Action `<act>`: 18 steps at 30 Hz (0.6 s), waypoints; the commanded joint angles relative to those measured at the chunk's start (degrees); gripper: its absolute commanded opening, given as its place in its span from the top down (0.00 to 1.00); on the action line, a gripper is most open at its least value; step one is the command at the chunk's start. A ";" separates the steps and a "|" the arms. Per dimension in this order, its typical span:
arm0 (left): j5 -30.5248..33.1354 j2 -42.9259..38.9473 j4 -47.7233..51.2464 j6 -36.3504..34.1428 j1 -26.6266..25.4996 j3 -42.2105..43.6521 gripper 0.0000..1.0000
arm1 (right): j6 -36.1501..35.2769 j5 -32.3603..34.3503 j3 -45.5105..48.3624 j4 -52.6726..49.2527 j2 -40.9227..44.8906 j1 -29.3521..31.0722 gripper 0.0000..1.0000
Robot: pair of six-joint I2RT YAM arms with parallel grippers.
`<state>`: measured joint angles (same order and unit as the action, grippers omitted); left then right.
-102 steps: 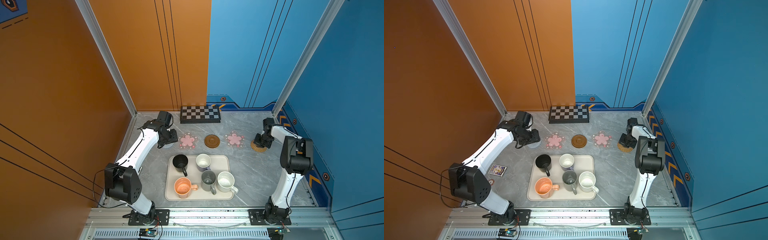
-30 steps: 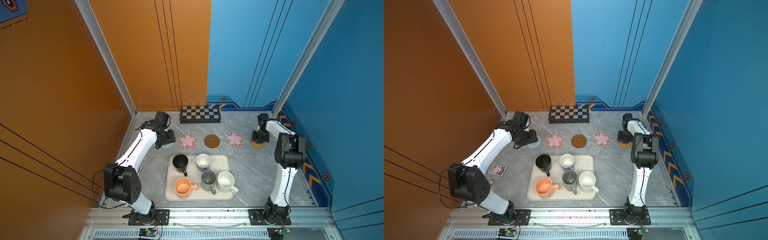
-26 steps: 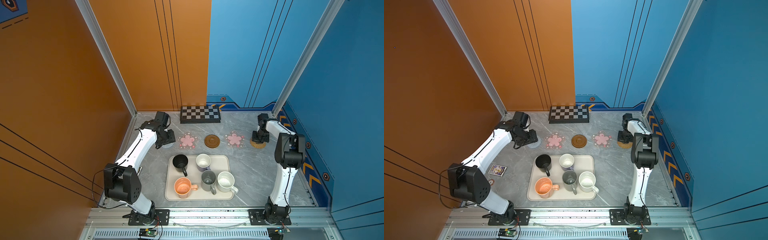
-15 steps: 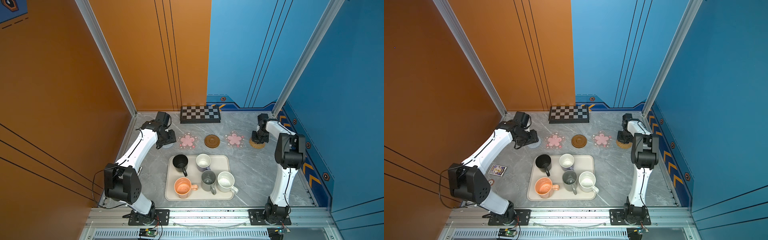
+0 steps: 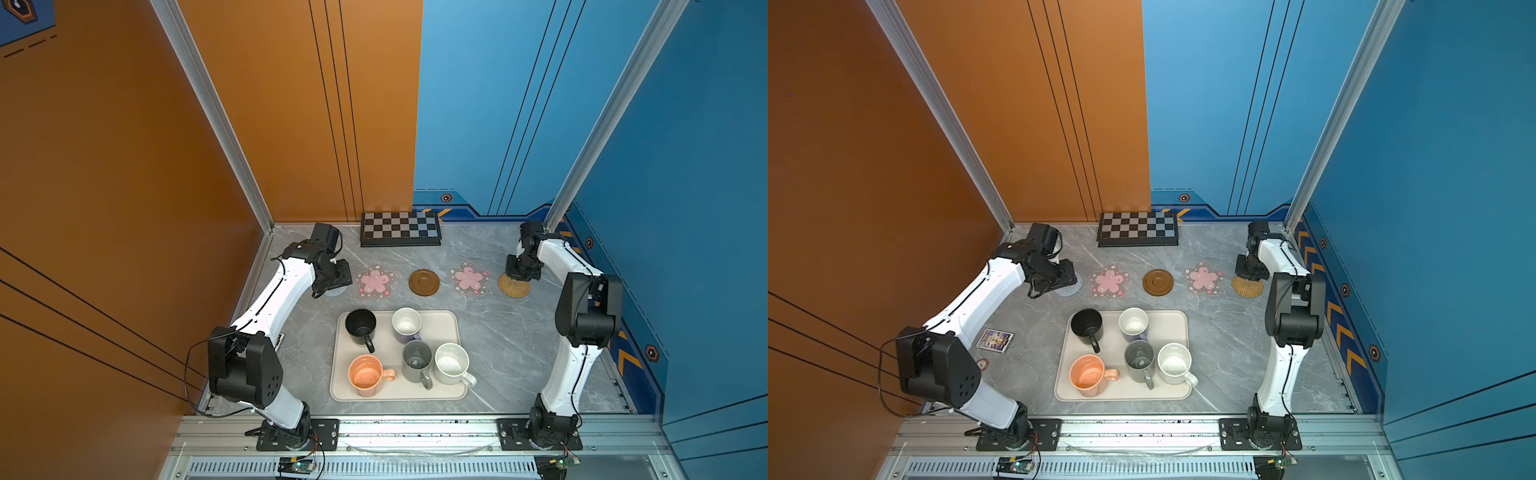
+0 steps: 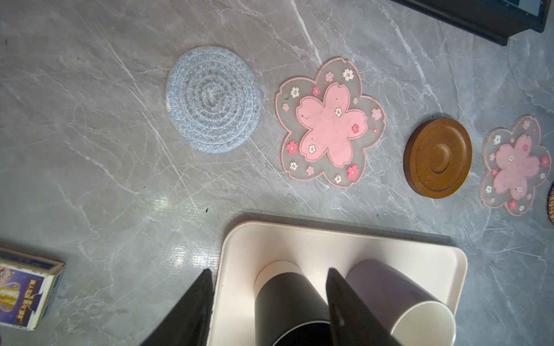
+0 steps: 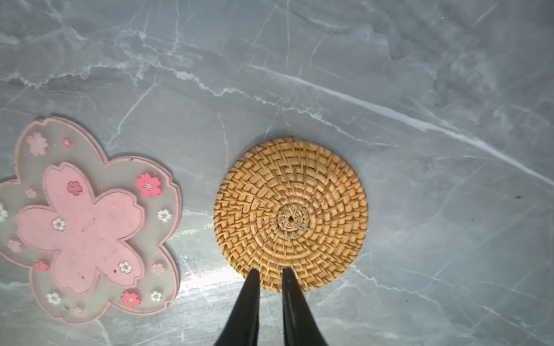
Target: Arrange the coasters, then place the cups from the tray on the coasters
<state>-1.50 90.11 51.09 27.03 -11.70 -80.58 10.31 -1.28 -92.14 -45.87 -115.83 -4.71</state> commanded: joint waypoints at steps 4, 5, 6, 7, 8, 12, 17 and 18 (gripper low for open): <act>0.10 -2.26 1.00 0.28 -0.30 0.16 0.39 | 0.73 0.89 3.98 -0.16 3.71 0.40 0.81; 0.21 -2.46 0.94 0.15 -0.32 0.13 0.39 | 0.68 0.92 4.66 0.19 4.47 0.45 0.80; 0.38 -2.60 0.95 -0.08 -0.34 0.10 0.39 | 0.68 0.91 5.24 0.47 5.32 0.40 0.79; 0.67 -2.88 1.02 -0.14 -0.28 0.13 0.39 | 0.63 0.92 5.66 0.63 6.05 0.41 0.79; 1.23 -3.28 0.99 -0.37 -0.38 0.22 0.39 | 0.65 1.05 6.19 0.71 6.89 0.32 0.78; 3.43 -5.15 0.95 -1.51 -0.33 0.59 0.39 | 0.88 1.36 7.84 0.93 10.32 0.27 0.74; 6.92 -8.06 0.90 -2.59 -0.30 2.24 0.38 | 1.06 0.60 9.80 1.00 15.33 -0.25 0.71; 8.41 -8.79 0.87 -2.74 -0.33 2.78 0.38 | 1.17 -0.22 10.03 0.93 16.21 -0.47 0.71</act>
<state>2.26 83.48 50.94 25.71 -11.70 -79.50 10.52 -1.28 -83.29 -45.39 -102.48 -4.80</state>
